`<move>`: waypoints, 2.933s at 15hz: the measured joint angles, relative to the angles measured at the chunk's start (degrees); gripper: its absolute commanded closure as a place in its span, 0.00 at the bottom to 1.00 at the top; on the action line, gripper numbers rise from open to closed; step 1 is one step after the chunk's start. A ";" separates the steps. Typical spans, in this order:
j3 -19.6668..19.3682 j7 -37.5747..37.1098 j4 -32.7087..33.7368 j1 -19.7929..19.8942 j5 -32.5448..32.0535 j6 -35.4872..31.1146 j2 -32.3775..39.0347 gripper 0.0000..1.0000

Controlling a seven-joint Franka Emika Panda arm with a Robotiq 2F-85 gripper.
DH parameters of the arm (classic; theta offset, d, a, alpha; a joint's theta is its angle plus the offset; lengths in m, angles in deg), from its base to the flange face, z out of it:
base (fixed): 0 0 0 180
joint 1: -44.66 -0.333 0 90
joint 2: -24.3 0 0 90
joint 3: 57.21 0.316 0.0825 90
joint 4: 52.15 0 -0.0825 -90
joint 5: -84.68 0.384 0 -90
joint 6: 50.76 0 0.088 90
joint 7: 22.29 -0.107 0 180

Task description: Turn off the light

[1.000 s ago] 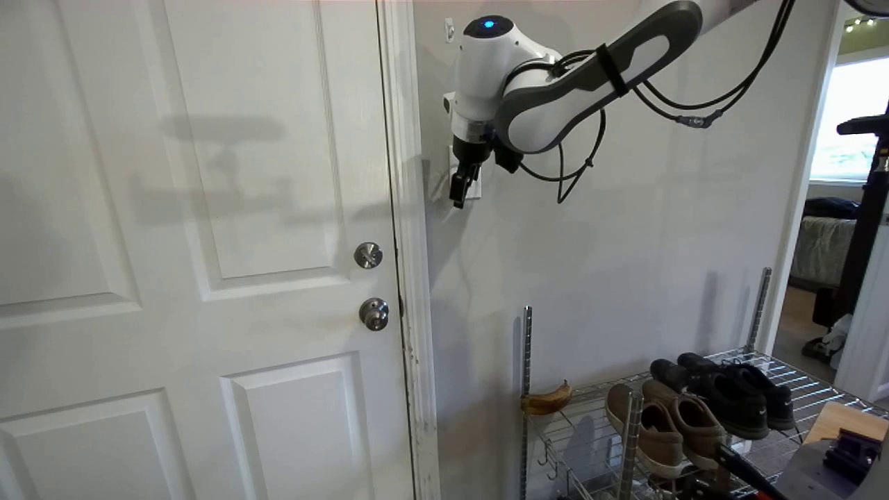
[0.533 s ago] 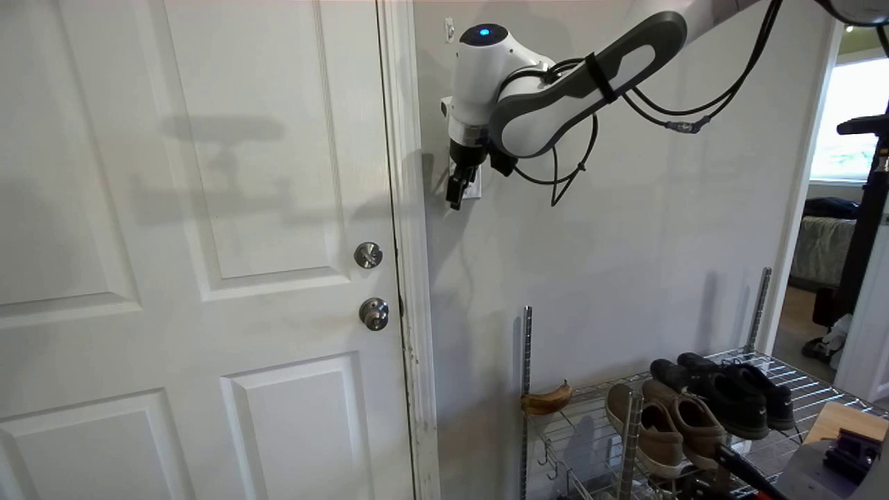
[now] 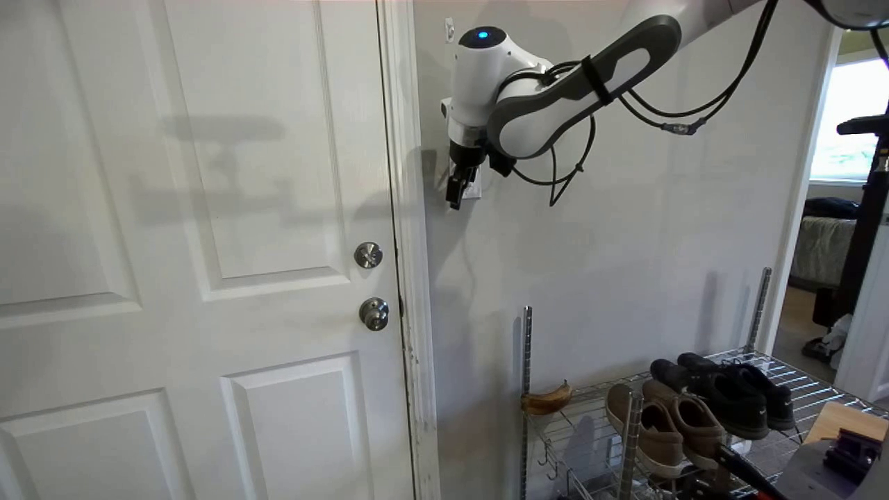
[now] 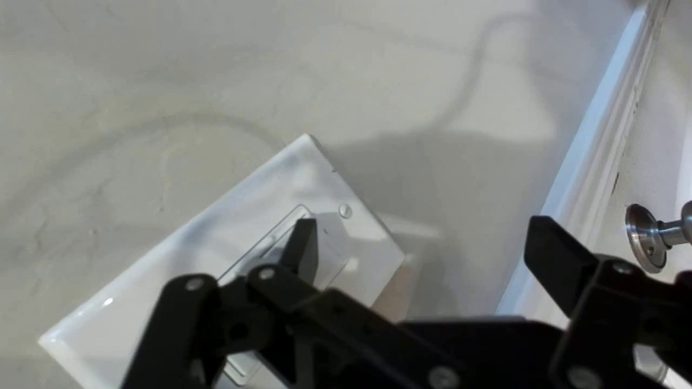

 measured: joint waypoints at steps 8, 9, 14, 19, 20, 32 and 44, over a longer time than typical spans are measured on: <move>-0.99 -0.01 1.50 0.01 0.64 0.02 3.18 0.00; -0.99 -0.01 1.50 -0.01 0.64 0.02 3.22 0.00; -1.02 -0.13 1.49 -0.05 0.49 0.03 3.22 0.00; -1.06 -0.23 1.48 -0.12 0.29 0.05 3.21 0.00; -1.06 -0.23 1.46 -0.13 0.30 0.07 3.19 0.00; -0.47 -0.35 -2.47 -1.42 0.30 0.34 -1.90 0.00; -0.58 -0.35 -1.52 -1.41 -3.83 -0.01 -1.46 0.00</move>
